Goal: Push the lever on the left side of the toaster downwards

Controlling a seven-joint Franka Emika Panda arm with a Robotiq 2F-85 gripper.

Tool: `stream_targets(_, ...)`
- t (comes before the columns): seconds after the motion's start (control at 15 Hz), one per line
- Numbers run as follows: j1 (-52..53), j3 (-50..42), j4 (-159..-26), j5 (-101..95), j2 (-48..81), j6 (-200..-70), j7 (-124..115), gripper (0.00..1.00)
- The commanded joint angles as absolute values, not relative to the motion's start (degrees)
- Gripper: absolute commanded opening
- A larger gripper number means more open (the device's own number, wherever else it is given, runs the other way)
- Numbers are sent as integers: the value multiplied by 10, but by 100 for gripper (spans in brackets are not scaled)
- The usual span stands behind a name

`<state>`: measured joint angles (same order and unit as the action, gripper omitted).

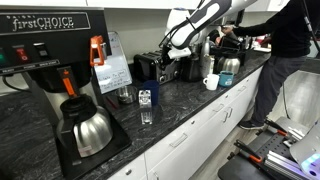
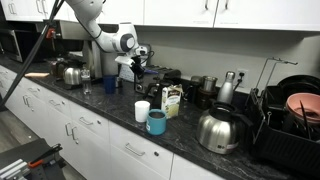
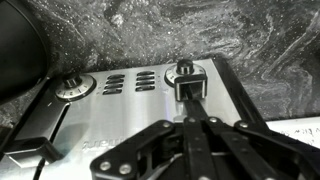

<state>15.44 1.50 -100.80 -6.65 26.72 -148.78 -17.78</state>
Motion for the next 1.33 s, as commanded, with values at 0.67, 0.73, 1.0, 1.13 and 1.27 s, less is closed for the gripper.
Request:
stream_targets(0.67, 138, 19, -1159, -51, 112, -1544, -200, 0)
stream_targets(0.73, 138, 20, -1178, -54, 96, -1548, -208, 0)
stream_targets(1.0, 134, 29, -1259, -68, 15, -1550, -244, 0)
stream_targets(1.13, 128, 42, -1299, -63, -31, -1541, -251, 4)
stream_targets(1.27, 124, 58, -1340, -46, -77, -1530, -252, 16)
